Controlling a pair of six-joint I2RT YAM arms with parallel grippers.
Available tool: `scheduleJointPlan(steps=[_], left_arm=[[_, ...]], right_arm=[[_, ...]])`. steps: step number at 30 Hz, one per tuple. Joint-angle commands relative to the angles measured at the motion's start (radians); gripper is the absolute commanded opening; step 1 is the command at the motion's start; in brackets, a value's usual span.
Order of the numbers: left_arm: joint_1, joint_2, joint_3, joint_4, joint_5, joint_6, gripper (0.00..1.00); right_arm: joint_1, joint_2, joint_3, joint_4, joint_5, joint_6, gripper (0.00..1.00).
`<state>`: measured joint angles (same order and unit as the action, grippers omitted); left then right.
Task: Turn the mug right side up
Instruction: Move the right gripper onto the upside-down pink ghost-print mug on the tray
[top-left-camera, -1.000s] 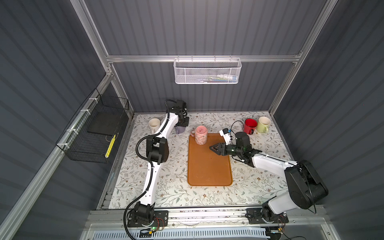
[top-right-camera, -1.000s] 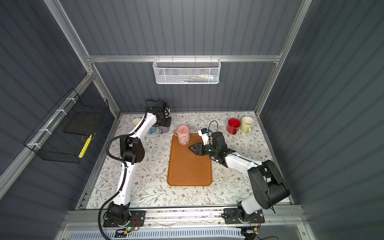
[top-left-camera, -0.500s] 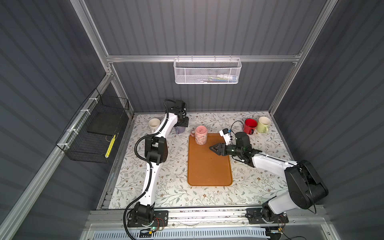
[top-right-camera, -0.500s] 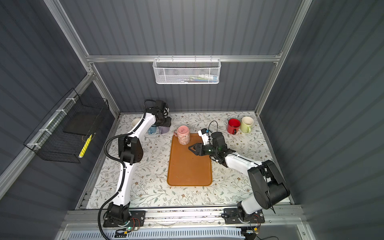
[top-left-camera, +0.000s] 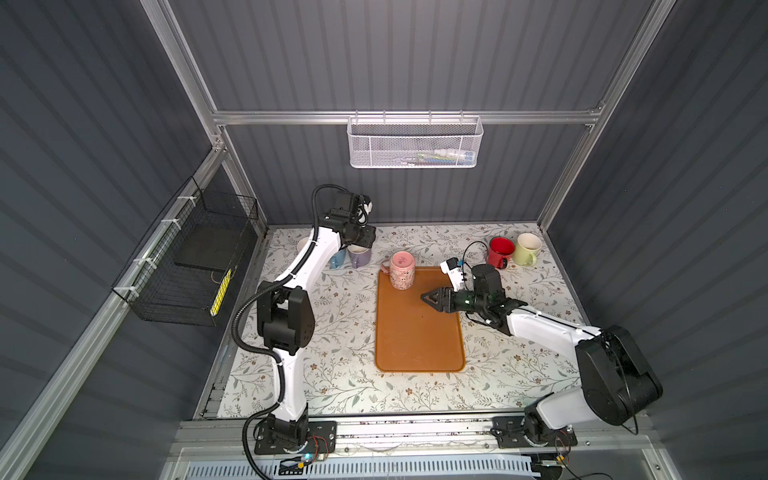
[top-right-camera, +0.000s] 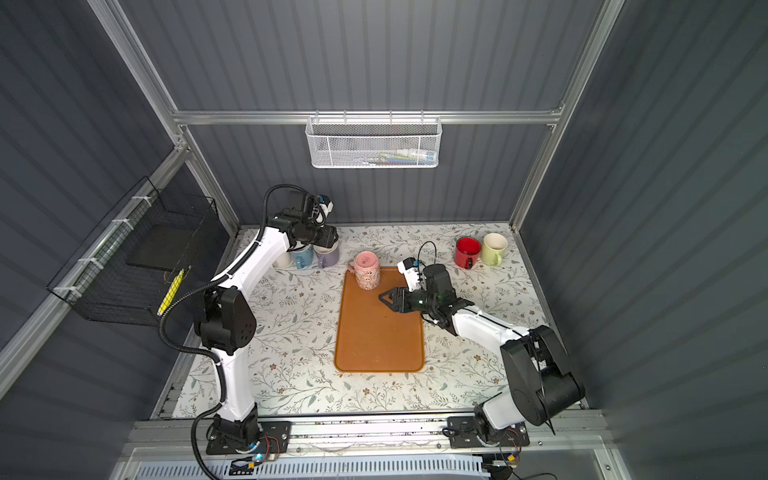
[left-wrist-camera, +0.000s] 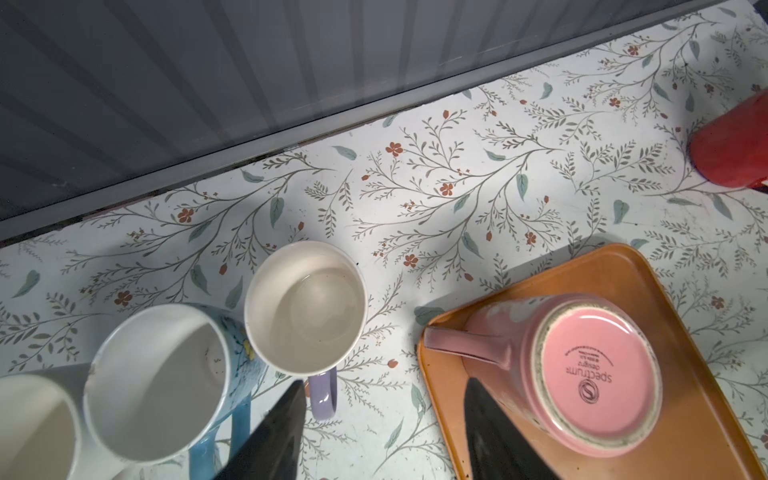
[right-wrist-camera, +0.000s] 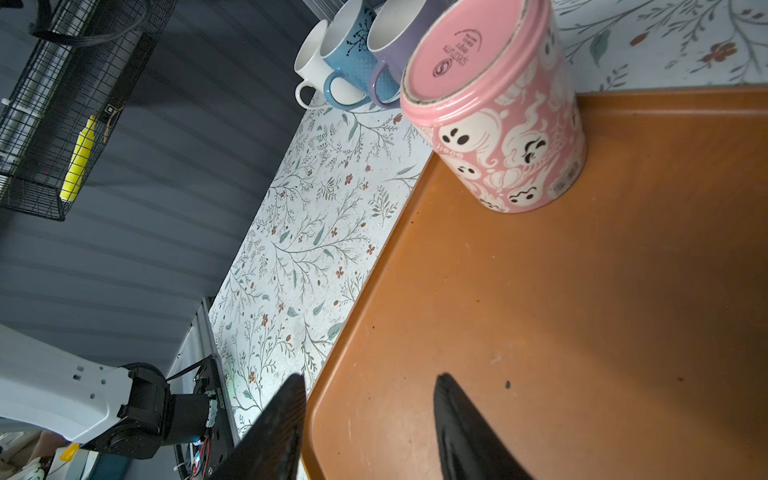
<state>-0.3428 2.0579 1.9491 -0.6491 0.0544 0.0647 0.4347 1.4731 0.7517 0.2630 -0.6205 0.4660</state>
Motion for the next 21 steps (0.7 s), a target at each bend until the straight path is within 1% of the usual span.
scheduleJointPlan(steps=[1, 4, 7, 9, 13, 16, 21], left_arm=[[-0.031, 0.043, -0.002, 0.007, -0.034, 0.027, 0.6], [-0.032, 0.098, 0.054, -0.018, -0.06, -0.004, 0.6], [-0.033, 0.153, 0.116, -0.046, -0.073, -0.028, 0.59], [-0.037, 0.19, 0.165, -0.066, -0.09, -0.038, 0.59], [-0.044, 0.257, 0.244, -0.103, -0.114, -0.046, 0.59], [-0.047, 0.296, 0.28, -0.113, -0.115, -0.047, 0.59], [-0.06, 0.342, 0.323, -0.126, -0.13, -0.036, 0.59]], right_arm=[[0.003, -0.028, 0.018, -0.032, 0.008, -0.019, 0.52], [0.01, -0.037, 0.029, -0.082, 0.047, -0.034, 0.52], [0.025, -0.014, 0.074, -0.196, 0.166, -0.062, 0.52], [0.029, 0.016, 0.112, -0.243, 0.221, -0.061, 0.51], [0.051, 0.084, 0.197, -0.28, 0.303, -0.057, 0.5], [0.065, 0.151, 0.266, -0.309, 0.338, -0.053, 0.47], [0.078, 0.249, 0.341, -0.33, 0.351, -0.046, 0.43]])
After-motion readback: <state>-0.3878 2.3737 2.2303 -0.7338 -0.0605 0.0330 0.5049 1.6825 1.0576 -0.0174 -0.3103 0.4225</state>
